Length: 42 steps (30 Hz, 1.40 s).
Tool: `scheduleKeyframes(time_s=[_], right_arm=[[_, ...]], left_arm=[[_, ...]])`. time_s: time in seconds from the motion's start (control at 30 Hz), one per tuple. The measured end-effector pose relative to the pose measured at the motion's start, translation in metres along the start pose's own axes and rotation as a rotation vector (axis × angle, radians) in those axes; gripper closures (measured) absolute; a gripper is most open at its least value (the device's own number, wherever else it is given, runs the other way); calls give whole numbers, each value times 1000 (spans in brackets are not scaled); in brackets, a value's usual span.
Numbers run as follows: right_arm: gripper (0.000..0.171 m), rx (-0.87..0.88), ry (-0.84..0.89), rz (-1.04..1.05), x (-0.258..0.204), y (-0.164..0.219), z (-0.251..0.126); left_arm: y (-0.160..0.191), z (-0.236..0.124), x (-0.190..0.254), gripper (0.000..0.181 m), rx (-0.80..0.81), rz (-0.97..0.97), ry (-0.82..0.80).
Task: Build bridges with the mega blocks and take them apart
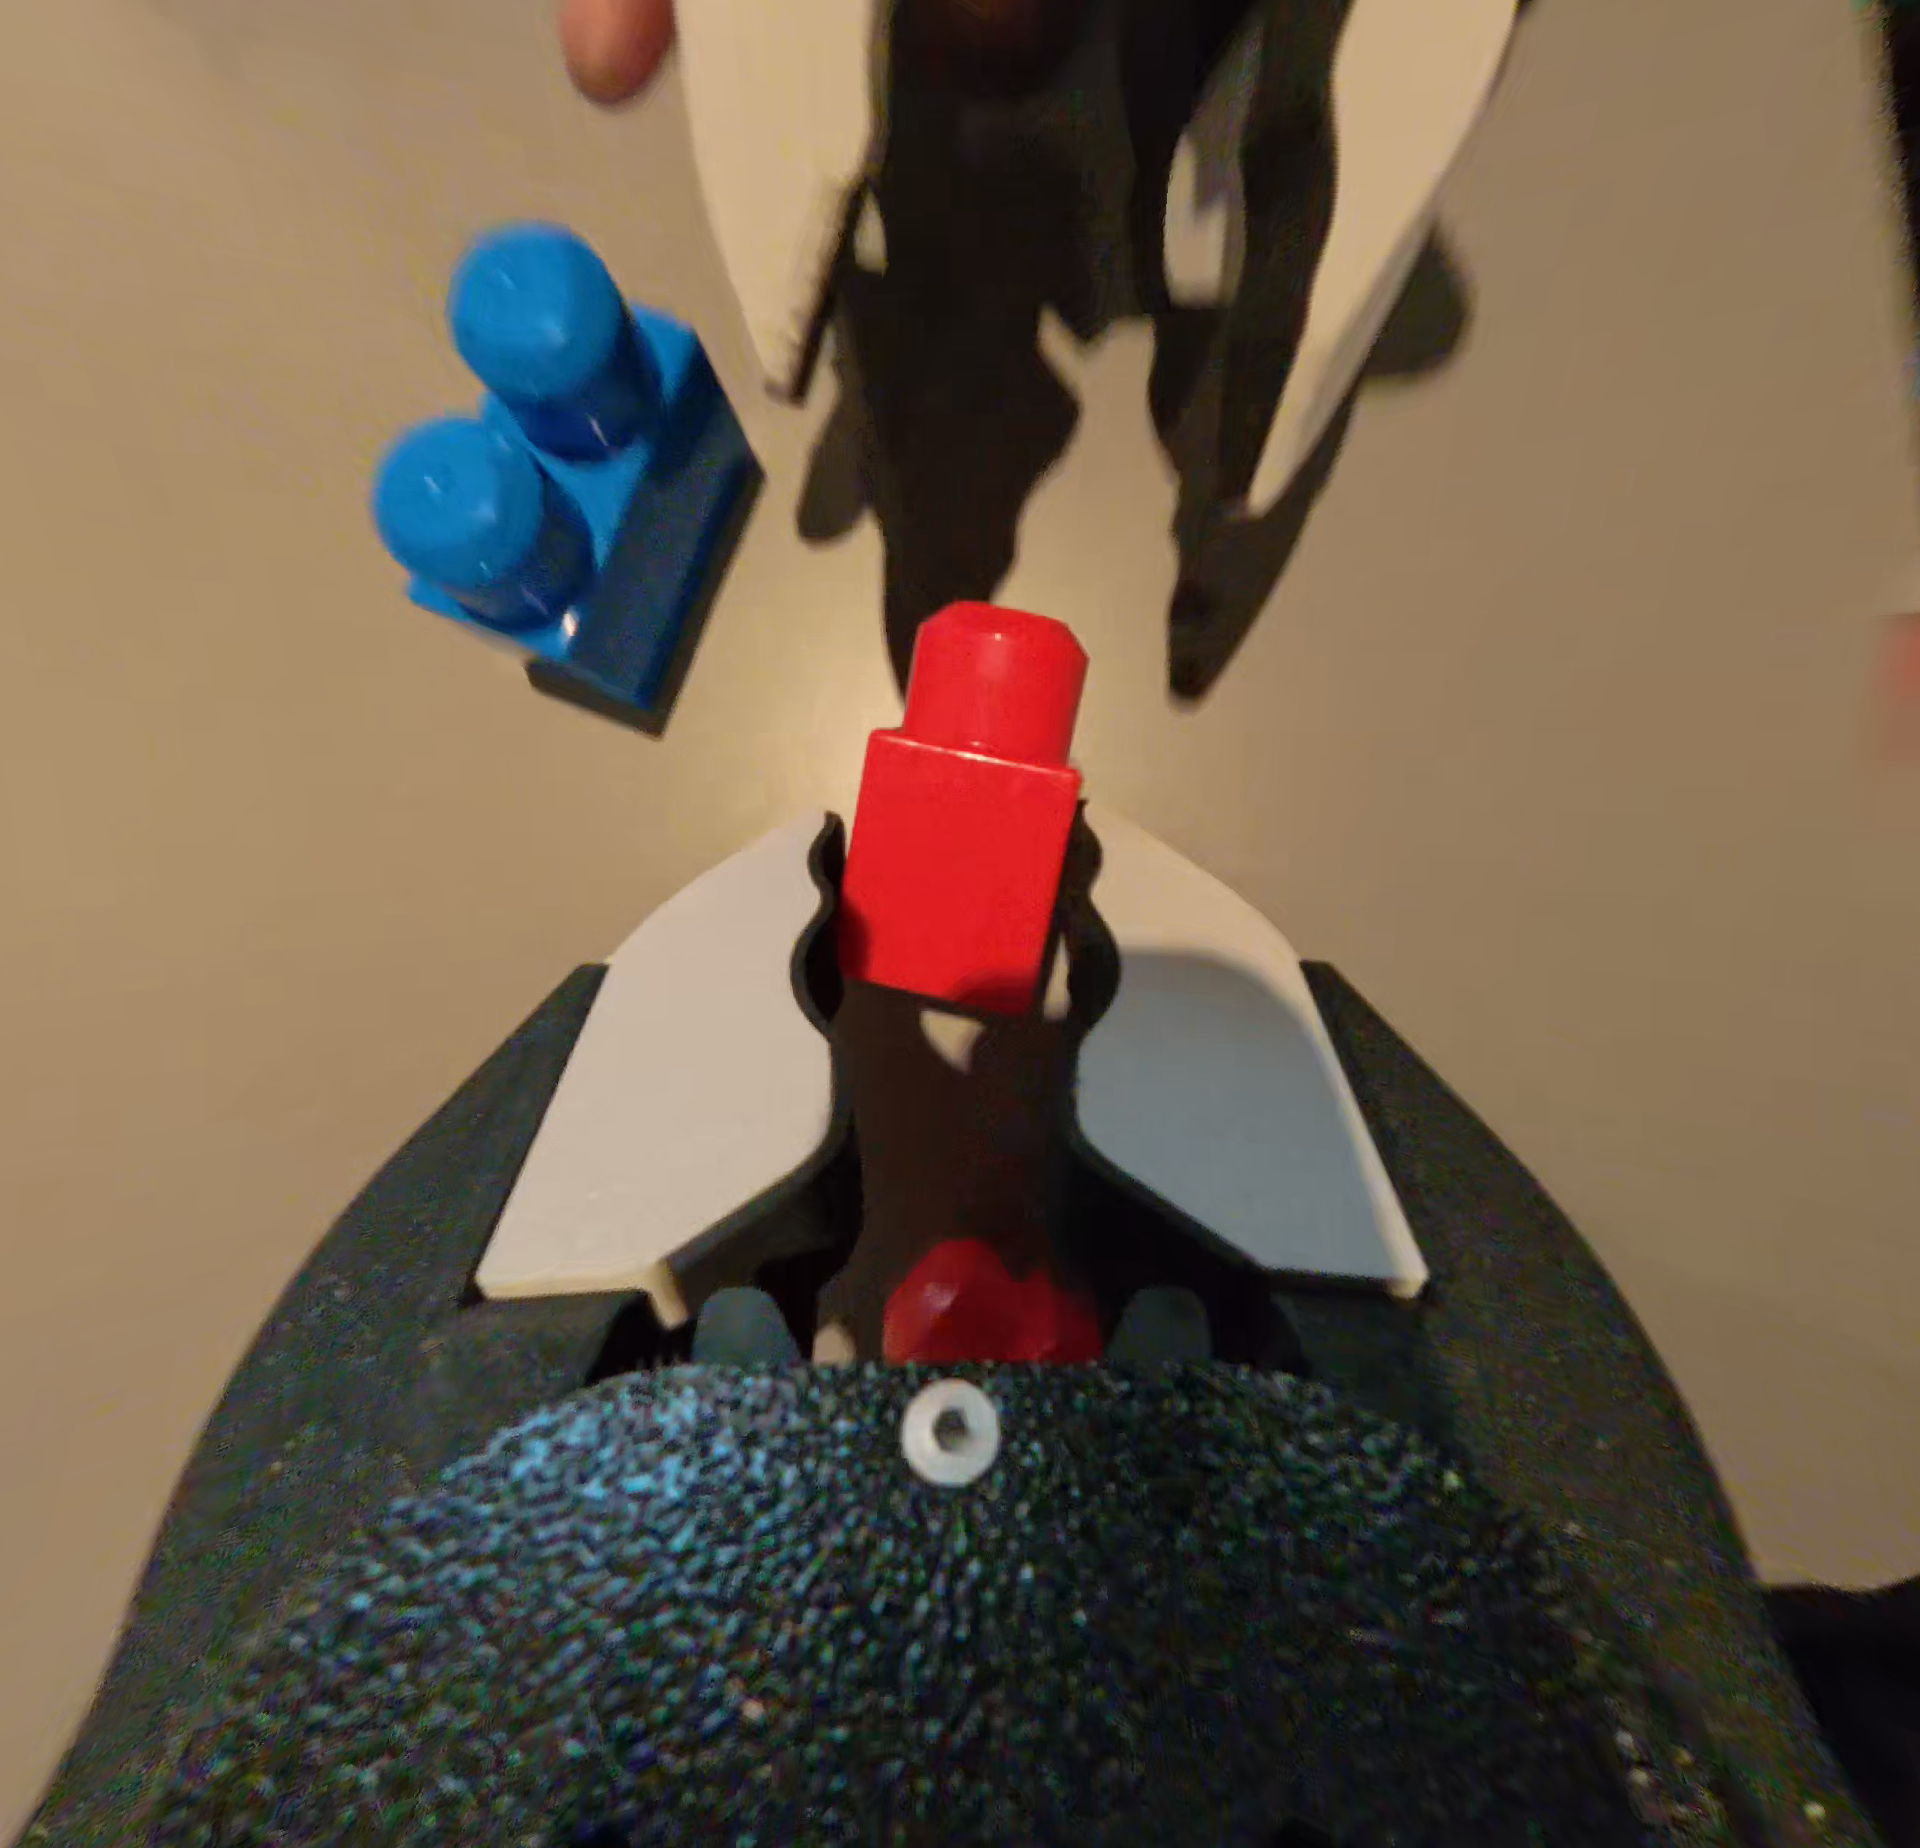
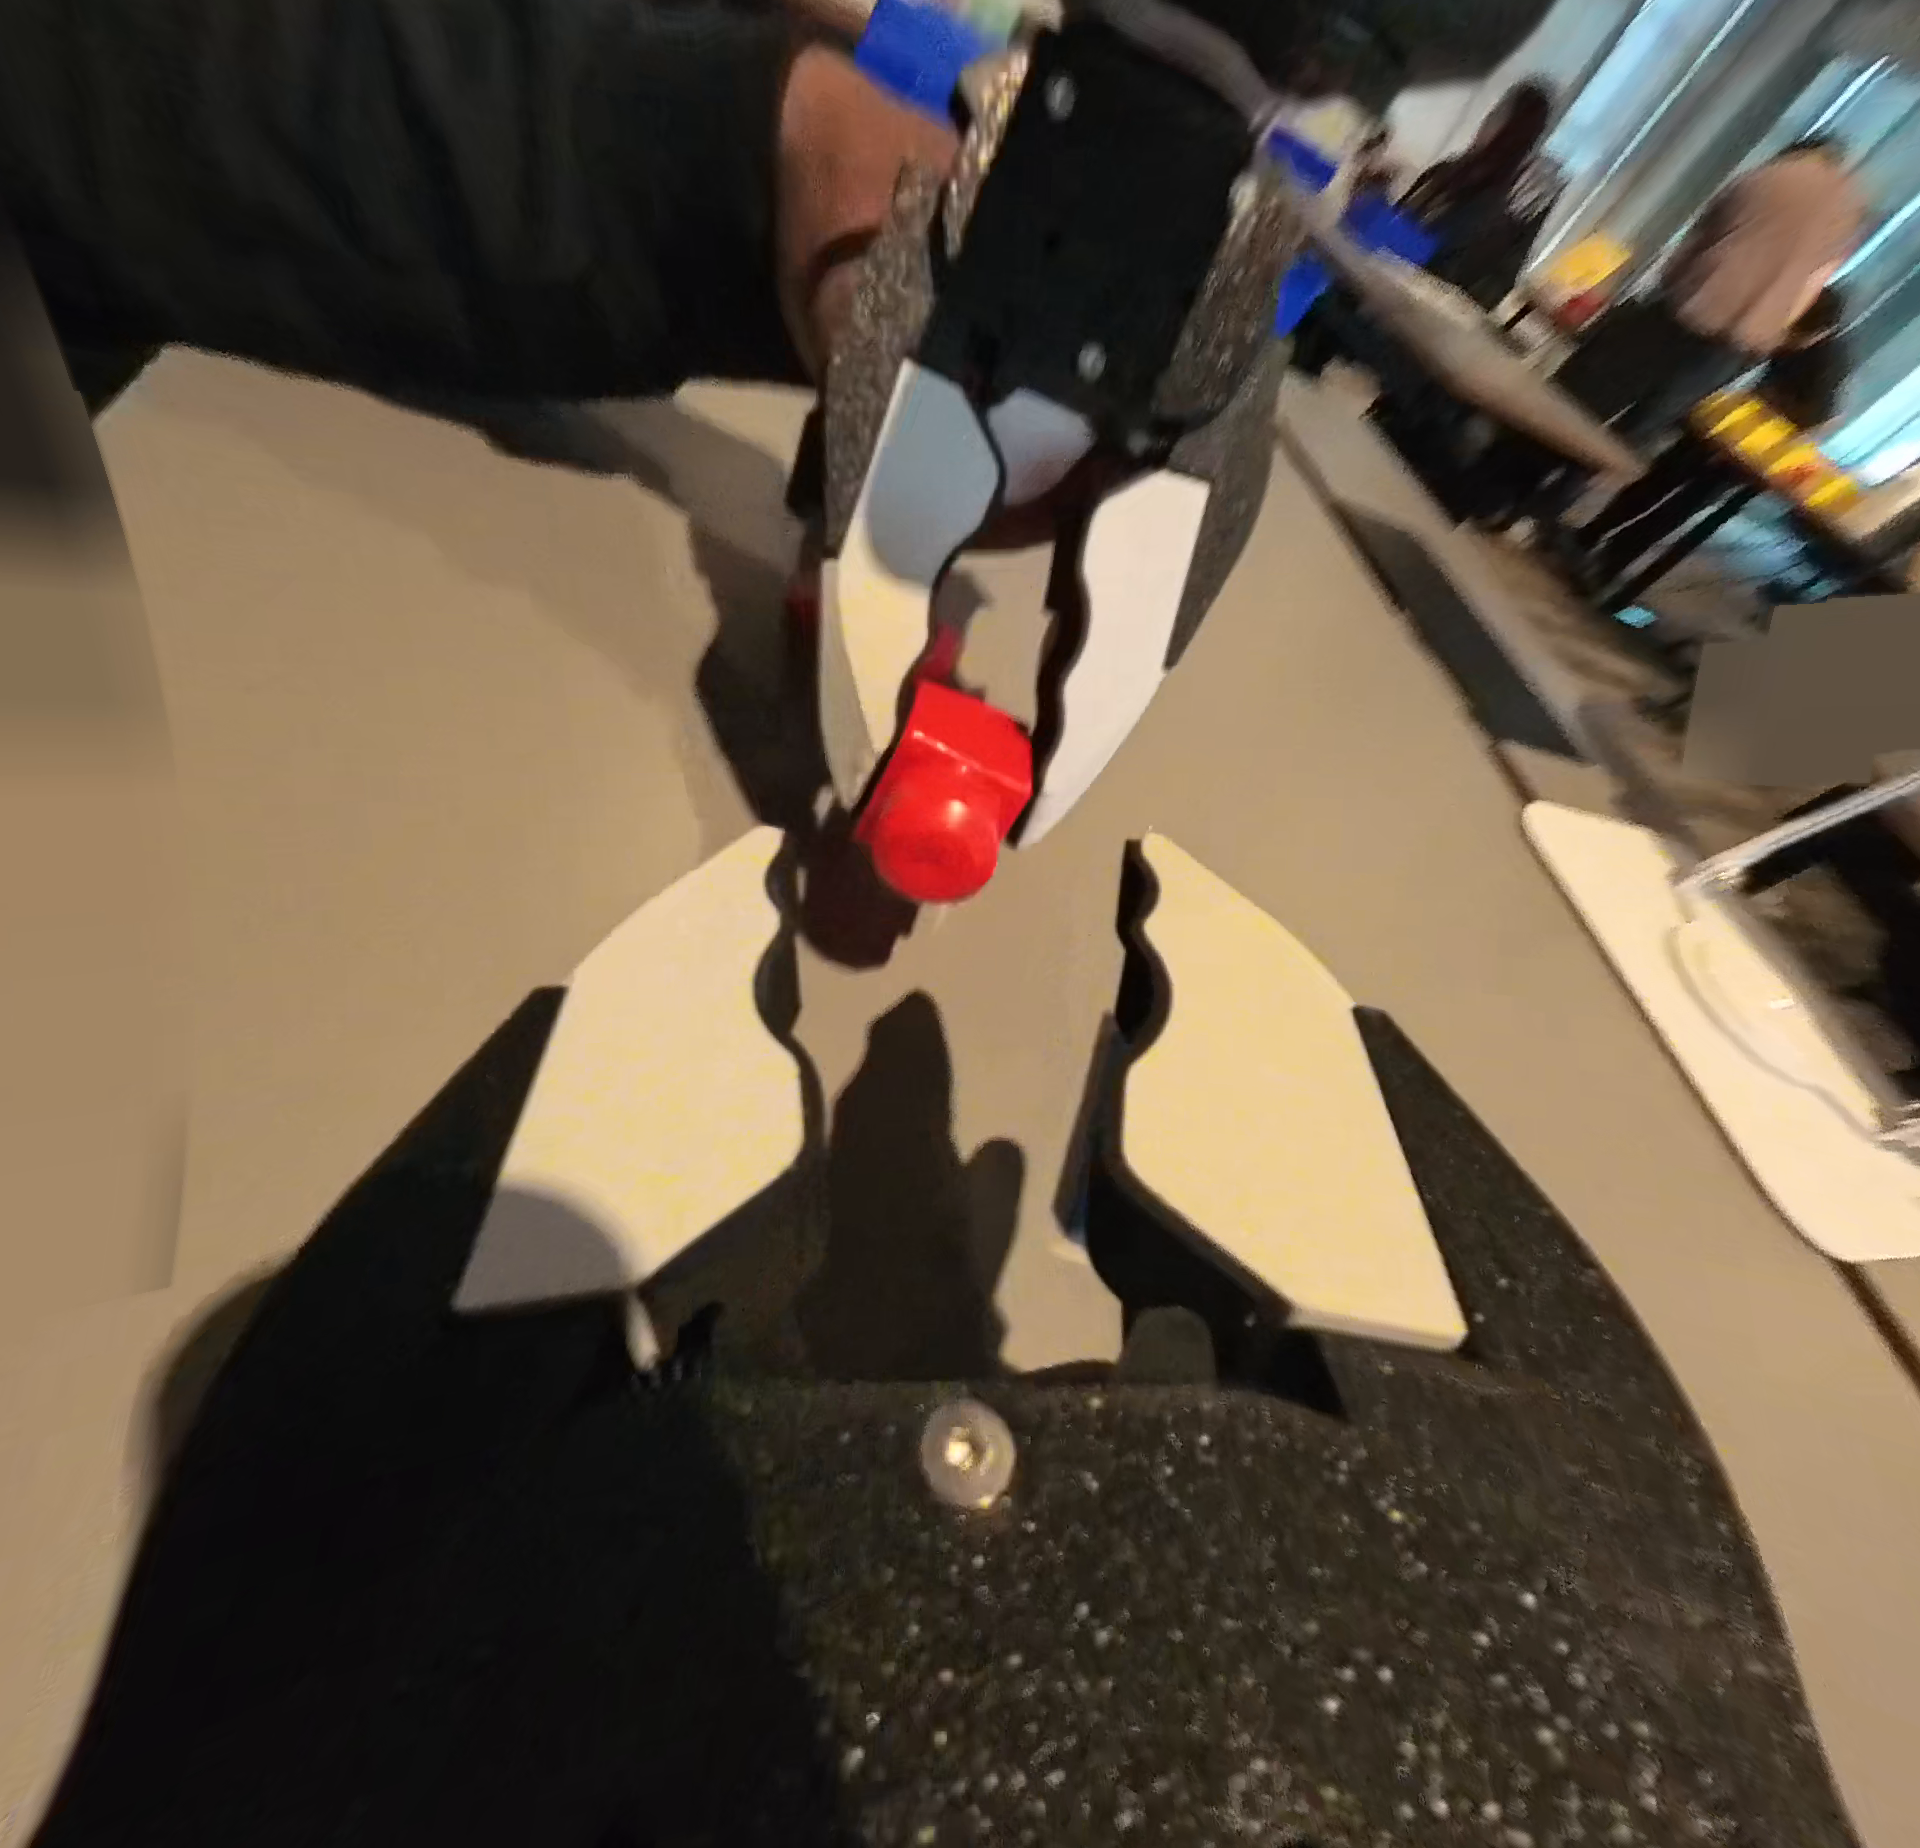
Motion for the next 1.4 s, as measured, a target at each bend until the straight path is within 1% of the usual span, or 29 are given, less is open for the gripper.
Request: scheduleKeyframes(time_s=[0.07,0.13,0.3,0.5,0.6,0.67,0.83,0.97,1.13,1.23,1.33,1.4], right_arm=[[112,63,48,-21,4,-8,-3],[112,102,77,-67,5,-13,-7],[113,103,30,-167,-10,-13,-5],[122,152,-32,-166,-25,-19,1],[129,183,-37,-179,-30,-25,1],[131,179,-9,-199,-30,-27,2],[132,118,36,-225,-24,-23,4],[132,55,45,-219,-20,-19,6],[132,-144,30,-178,-12,-4,11],[132,-275,36,-183,-9,6,13],[132,-354,17,-163,-9,11,15],[132,-405,-27,-130,-11,13,16]], left_arm=[[-13,-2,4,141,115,-57,79],[-21,-3,10,141,195,-87,163],[-30,-4,18,142,325,-157,335],[-41,-2,34,141,385,-122,487],[-44,0,41,141,393,-128,553],[-44,0,40,141,403,-148,581],[-38,-2,28,133,408,-203,524],[-24,-8,14,126,378,-221,405],[-6,-27,-2,122,363,-254,271],[3,-40,-4,122,336,-268,205],[12,-51,-7,123,298,-270,121],[13,-58,-8,124,315,-273,102]])
Point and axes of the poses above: each gripper's, where its closed fingertips meet, z out along the fingers, y out of its underside, x = y × z across the jaws, the point moved 4 cm from there along -z, back along the fingers, and after that the axes turned 10 degrees about y, right-handed, at the moved point
